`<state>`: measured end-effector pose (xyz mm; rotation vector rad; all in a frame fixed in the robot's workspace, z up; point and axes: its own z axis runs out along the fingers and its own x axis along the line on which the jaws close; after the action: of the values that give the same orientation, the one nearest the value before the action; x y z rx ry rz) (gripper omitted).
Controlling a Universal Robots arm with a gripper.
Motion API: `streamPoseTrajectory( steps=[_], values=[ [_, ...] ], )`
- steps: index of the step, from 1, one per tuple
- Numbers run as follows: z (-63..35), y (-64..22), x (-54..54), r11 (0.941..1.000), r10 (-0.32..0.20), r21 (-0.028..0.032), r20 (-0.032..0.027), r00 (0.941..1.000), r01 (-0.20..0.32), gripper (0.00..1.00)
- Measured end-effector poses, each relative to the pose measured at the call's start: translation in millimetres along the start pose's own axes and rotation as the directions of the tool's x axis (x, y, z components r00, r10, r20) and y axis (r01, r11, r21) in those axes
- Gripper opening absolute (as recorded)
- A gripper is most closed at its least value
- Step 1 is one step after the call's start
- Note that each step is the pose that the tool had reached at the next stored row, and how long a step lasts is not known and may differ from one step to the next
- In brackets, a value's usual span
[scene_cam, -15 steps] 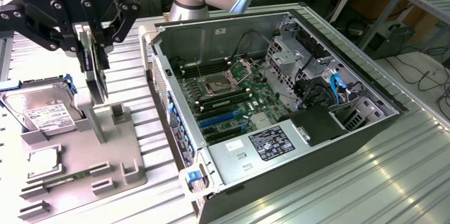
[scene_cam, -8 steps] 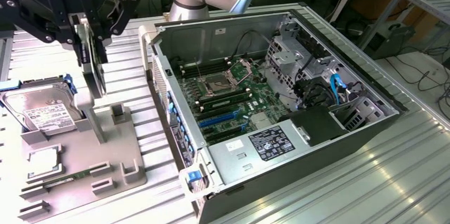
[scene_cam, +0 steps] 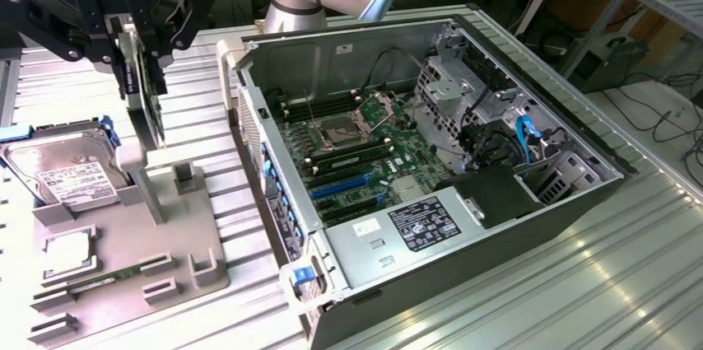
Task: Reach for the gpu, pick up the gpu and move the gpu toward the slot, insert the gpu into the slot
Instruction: 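Pick up the gpu and move the gpu toward the slot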
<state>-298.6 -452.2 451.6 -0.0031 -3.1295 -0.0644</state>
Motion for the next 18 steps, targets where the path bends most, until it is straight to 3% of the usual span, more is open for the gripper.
streamPoseTrajectory(
  steps=[8, 18],
  values=[
    [0.0, 0.0, -2.9, 1.0000, 0.000, 0.0000, -0.0001, 1.0000, 0.000, 0.28],
    [-0.1, 0.0, -14.6, 1.0000, 0.000, -0.0001, 0.0001, 1.0000, 0.000, 0.28]
  ],
)
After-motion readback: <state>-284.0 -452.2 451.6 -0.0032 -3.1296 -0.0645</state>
